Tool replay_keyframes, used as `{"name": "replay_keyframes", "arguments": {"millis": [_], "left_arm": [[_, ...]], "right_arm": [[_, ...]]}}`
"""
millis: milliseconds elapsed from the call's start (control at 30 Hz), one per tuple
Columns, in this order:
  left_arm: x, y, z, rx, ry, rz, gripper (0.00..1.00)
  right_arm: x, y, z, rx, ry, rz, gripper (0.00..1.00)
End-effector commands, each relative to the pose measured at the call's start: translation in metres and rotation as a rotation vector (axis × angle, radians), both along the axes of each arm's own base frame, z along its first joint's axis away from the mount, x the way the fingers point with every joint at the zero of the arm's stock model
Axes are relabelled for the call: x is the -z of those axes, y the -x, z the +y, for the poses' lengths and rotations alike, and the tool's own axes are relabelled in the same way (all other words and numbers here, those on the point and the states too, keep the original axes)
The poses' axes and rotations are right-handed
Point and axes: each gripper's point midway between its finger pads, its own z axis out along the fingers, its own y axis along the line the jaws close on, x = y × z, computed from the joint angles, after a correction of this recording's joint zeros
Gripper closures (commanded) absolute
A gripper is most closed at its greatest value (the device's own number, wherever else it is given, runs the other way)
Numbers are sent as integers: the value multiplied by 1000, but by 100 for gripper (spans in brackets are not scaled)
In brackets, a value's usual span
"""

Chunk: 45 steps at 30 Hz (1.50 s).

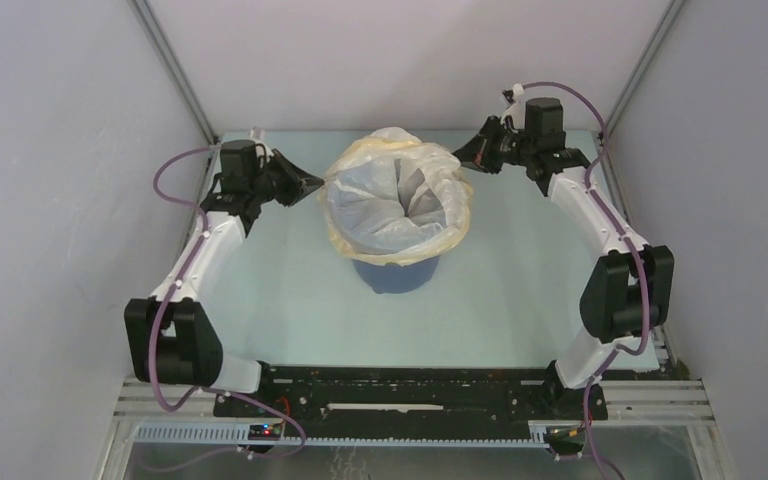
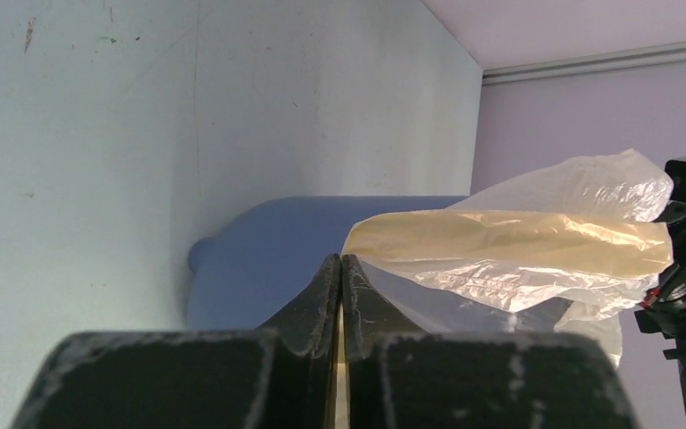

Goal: Put the trash bags into the trash bin

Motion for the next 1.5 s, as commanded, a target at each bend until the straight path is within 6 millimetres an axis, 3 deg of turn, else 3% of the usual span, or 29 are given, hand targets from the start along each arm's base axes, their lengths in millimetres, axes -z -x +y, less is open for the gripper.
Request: {"name": "replay_keyframes", "arguments": {"millis": [0,167,267,467,567,800,1000,1233,1467], "left_arm": [[-17,-22,-1,21,11,-76,93],[-6,-33,-7,38,52,-53,89],[7,-34,-7,40,55,-27,93],[19,-21,-10,52,73,1,95],[2,-12,-9,59,63,-46,94],[-60,9,8,11,-19,-188,91],[-92,26,18,-33,-68,-287,89],[-115,33,6,11,10,-360,89],[-143,32,-7,85,71,-474,91]], "right_arm": [[-7,-19,0,44,-34,1,100],[18,-30,1,58,-31,80,100],[37,-32,0,73,-13,141,100],[69,-16,5,29,-4,249,100],[53,-8,7,-4,-7,224,100],[-21,7,-5,-10,-36,55,87],[-64,19,-6,-35,-37,-114,95],[-84,15,-17,-2,26,-231,45],[-120,-6,2,-47,-75,-348,35]]}}
